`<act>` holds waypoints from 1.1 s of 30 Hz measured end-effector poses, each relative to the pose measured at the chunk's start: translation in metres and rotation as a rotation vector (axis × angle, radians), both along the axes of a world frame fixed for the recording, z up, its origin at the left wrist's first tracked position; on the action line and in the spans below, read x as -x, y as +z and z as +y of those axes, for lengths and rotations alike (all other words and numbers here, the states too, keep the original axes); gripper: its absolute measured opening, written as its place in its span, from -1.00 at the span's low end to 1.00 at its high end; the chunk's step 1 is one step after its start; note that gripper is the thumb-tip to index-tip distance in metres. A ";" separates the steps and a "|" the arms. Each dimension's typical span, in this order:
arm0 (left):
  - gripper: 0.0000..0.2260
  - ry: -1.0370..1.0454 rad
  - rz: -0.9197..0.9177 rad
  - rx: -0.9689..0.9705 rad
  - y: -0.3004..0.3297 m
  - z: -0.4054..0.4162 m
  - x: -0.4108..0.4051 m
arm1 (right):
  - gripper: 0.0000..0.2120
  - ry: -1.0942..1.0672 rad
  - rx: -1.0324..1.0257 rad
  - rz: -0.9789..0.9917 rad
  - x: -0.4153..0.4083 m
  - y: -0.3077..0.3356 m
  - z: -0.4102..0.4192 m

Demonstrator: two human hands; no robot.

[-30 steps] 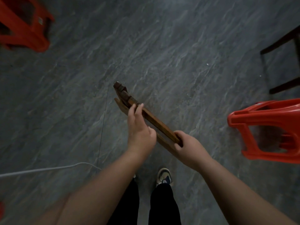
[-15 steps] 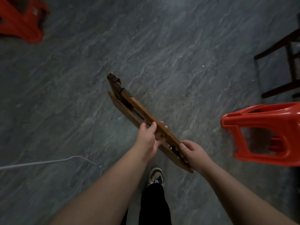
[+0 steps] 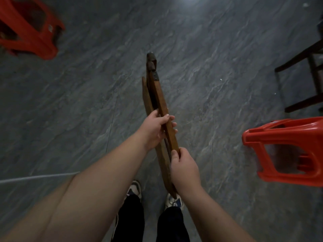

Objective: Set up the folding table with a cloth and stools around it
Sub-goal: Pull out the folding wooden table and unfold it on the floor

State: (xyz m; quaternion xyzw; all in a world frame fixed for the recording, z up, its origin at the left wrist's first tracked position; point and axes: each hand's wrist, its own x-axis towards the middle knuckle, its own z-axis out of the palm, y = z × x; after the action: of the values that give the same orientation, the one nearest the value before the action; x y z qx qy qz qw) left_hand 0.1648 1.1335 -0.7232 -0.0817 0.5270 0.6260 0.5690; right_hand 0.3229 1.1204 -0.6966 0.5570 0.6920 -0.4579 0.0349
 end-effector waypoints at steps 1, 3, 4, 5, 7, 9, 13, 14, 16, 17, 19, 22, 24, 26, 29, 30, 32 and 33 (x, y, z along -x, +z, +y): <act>-0.83 -0.028 -0.005 -0.001 0.002 0.002 0.007 | -0.80 -0.008 0.008 0.014 0.007 0.001 -0.001; -0.78 -0.071 -0.019 0.002 0.003 0.006 0.015 | -0.83 -0.043 -0.007 0.047 0.014 -0.001 -0.005; -0.76 -0.086 -0.021 0.006 0.002 0.008 0.016 | -0.84 -0.064 -0.026 0.055 0.015 -0.004 -0.008; -0.76 -0.100 -0.020 0.009 0.000 0.010 0.015 | -0.85 -0.084 -0.048 0.056 0.015 -0.009 -0.011; -0.76 -0.130 -0.012 0.022 -0.004 0.012 0.012 | -0.87 -0.127 -0.058 0.057 0.012 -0.018 -0.018; -0.76 -0.158 0.030 0.060 -0.008 0.013 0.009 | -0.92 -0.189 0.002 0.098 0.011 -0.029 -0.023; -0.88 -0.149 0.160 0.092 -0.014 0.016 0.009 | -0.95 -0.247 0.080 0.198 0.022 -0.046 -0.020; -0.90 -0.142 0.183 0.099 -0.015 0.017 0.009 | -0.95 -0.244 0.091 0.209 0.025 -0.049 -0.019; -0.92 -0.154 0.211 0.116 -0.017 0.018 0.008 | -0.96 -0.239 0.123 0.222 0.026 -0.053 -0.015; -0.90 -0.165 0.220 0.116 -0.018 0.019 0.007 | -0.95 -0.240 0.143 0.232 0.024 -0.054 -0.014; -0.86 -0.178 0.254 0.107 -0.018 0.018 0.004 | -0.93 -0.246 0.220 0.255 0.020 -0.053 -0.009; -0.69 -0.291 0.383 0.144 -0.015 0.009 -0.001 | -0.91 -0.254 0.386 0.273 0.014 -0.047 0.003; -0.60 -0.405 0.542 0.225 -0.016 -0.007 -0.011 | -0.91 -0.233 0.436 0.286 0.009 -0.043 0.011; -0.55 -0.414 0.620 0.270 -0.014 -0.029 -0.028 | -0.87 -0.150 0.410 0.285 -0.001 -0.044 0.016; -0.42 -0.326 0.557 0.190 -0.007 -0.065 -0.064 | -0.71 0.013 0.368 0.281 -0.017 -0.045 0.017; -0.37 -0.303 0.524 0.166 -0.007 -0.076 -0.076 | -0.67 0.074 0.337 0.271 -0.022 -0.046 0.015; -0.32 -0.274 0.502 0.149 -0.011 -0.098 -0.099 | -0.65 0.201 0.240 0.230 -0.033 -0.048 0.009; -0.31 -0.269 0.504 0.146 -0.014 -0.108 -0.108 | -0.66 0.236 0.218 0.214 -0.039 -0.048 0.005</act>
State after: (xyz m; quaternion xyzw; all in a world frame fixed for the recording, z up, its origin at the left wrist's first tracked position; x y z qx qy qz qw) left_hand 0.2733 1.0260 -0.7368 0.1061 0.7014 0.5057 0.4909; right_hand 0.3617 1.1251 -0.7448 0.4129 0.6985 -0.5797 0.0747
